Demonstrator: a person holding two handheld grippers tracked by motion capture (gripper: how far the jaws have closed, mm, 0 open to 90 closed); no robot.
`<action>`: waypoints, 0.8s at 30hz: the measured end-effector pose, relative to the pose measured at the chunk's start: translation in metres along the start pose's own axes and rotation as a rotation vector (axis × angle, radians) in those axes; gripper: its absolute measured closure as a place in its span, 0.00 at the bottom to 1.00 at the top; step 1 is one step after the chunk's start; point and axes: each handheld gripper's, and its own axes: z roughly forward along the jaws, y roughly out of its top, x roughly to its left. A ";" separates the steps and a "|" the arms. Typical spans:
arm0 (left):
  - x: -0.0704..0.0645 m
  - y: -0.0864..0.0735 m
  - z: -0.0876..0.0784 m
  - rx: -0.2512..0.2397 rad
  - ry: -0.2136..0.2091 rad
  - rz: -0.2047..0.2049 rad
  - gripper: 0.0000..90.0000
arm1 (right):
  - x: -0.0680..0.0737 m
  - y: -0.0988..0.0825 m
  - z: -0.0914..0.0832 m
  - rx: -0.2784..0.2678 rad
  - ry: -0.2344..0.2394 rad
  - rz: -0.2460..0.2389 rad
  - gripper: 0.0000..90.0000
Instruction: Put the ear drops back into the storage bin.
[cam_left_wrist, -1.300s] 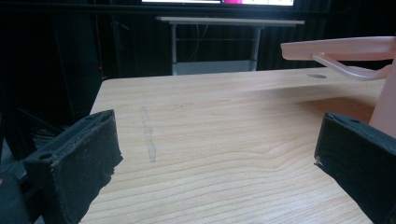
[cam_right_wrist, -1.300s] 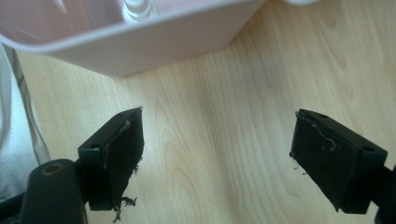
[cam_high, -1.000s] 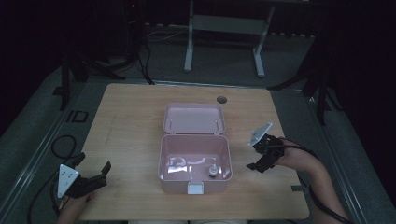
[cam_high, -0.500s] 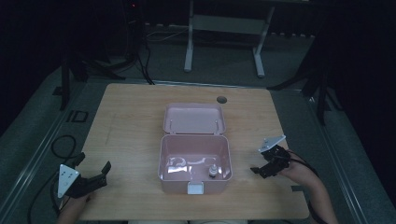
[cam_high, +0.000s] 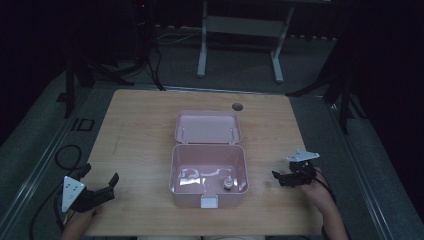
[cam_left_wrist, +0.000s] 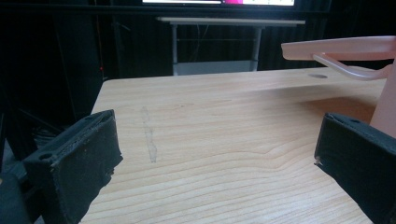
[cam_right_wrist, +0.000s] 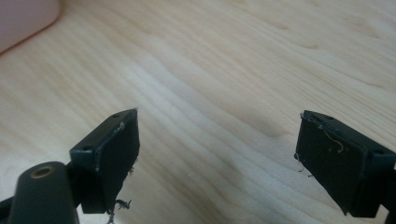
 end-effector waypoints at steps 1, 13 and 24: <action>0.000 0.000 0.000 0.001 0.000 -0.001 0.00 | 0.000 -0.001 0.000 -0.008 -0.010 0.006 0.15; 0.000 0.000 0.000 0.002 0.000 -0.003 0.00 | 0.007 -0.018 0.007 -0.139 -0.171 0.141 0.15; 0.001 0.000 0.000 0.003 -0.002 -0.004 0.00 | 0.017 -0.028 0.006 -0.283 -0.329 0.237 0.15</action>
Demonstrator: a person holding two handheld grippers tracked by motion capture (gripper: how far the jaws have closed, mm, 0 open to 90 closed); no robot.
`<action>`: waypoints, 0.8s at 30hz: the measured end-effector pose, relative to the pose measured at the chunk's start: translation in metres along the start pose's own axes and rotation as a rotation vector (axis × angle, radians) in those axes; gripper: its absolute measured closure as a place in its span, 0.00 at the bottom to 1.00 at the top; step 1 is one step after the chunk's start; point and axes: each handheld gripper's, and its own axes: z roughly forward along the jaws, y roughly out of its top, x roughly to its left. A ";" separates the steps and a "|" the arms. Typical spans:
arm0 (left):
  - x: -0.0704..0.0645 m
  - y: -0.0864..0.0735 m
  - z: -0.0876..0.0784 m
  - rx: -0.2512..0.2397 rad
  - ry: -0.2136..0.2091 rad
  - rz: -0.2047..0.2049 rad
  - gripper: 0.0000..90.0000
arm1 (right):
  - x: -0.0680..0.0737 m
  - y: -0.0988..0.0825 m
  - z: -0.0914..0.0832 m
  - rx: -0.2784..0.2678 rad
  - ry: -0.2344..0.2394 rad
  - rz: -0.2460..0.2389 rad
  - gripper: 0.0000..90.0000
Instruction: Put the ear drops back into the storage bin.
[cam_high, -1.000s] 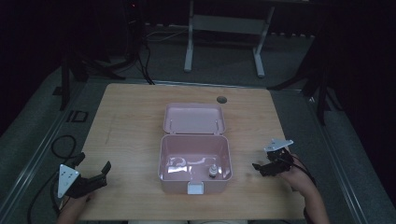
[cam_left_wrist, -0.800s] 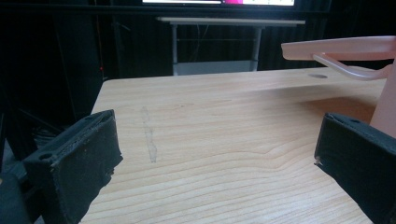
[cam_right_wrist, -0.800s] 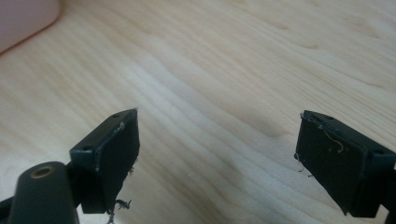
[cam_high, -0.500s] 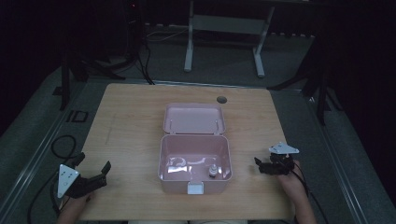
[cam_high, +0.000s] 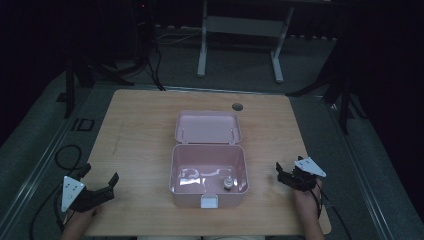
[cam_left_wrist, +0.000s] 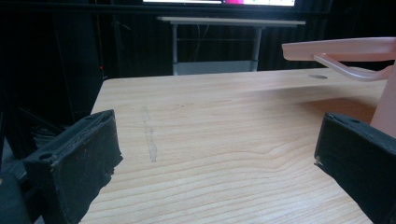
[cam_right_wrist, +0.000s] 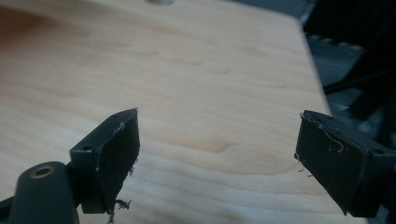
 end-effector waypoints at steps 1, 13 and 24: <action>0.000 0.000 0.000 -0.001 0.000 0.000 0.00 | 0.000 -0.001 -0.001 -0.015 -0.020 0.005 0.15; 0.000 0.000 0.000 -0.003 -0.002 0.002 0.00 | 0.003 -0.007 -0.006 -0.054 -0.094 0.047 0.15; 0.000 0.000 0.000 -0.004 0.001 0.002 0.00 | 0.001 -0.008 -0.005 -0.041 -0.104 0.055 0.15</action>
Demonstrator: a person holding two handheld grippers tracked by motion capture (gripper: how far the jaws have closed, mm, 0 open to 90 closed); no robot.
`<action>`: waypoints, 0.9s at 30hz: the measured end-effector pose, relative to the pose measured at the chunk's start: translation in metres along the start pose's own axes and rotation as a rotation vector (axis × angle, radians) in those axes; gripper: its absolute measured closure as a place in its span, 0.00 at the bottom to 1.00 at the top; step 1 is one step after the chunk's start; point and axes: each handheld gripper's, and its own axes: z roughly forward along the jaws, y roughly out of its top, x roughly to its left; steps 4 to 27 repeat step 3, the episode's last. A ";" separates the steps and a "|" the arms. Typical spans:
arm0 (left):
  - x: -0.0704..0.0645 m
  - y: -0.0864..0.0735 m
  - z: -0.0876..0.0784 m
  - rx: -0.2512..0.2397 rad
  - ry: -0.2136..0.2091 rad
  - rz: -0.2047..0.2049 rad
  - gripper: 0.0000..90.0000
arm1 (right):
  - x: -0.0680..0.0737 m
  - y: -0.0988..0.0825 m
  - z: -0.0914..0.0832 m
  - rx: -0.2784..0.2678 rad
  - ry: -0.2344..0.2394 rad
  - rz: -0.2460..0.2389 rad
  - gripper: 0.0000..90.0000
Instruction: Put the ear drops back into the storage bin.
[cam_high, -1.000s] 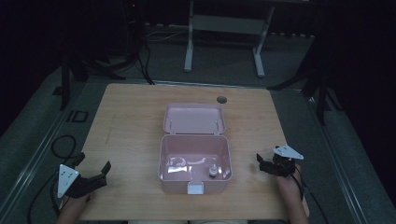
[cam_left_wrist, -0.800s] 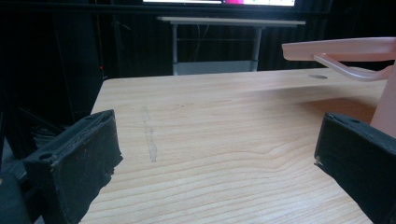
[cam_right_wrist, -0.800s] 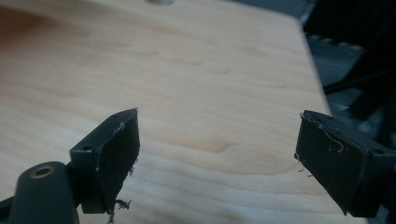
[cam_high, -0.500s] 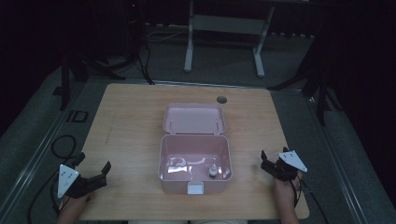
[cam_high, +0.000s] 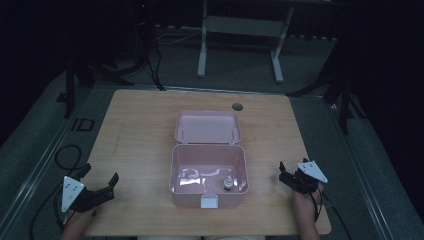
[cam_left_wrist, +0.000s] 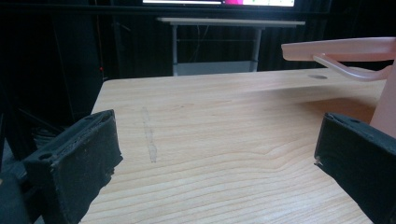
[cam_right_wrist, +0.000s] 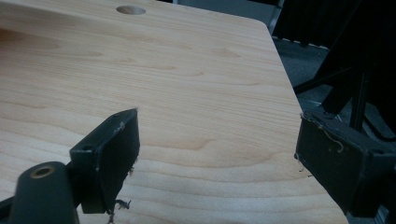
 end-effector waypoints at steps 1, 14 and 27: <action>0.000 0.000 0.000 -0.001 0.000 0.000 0.00 | 0.000 0.000 0.000 0.001 0.003 0.001 0.15; 0.000 0.000 0.000 0.000 0.000 0.001 0.00 | 0.000 0.000 0.000 0.005 0.003 -0.001 0.15; 0.000 0.000 0.000 0.000 0.000 0.001 0.00 | 0.000 0.000 0.000 0.005 0.003 -0.001 0.15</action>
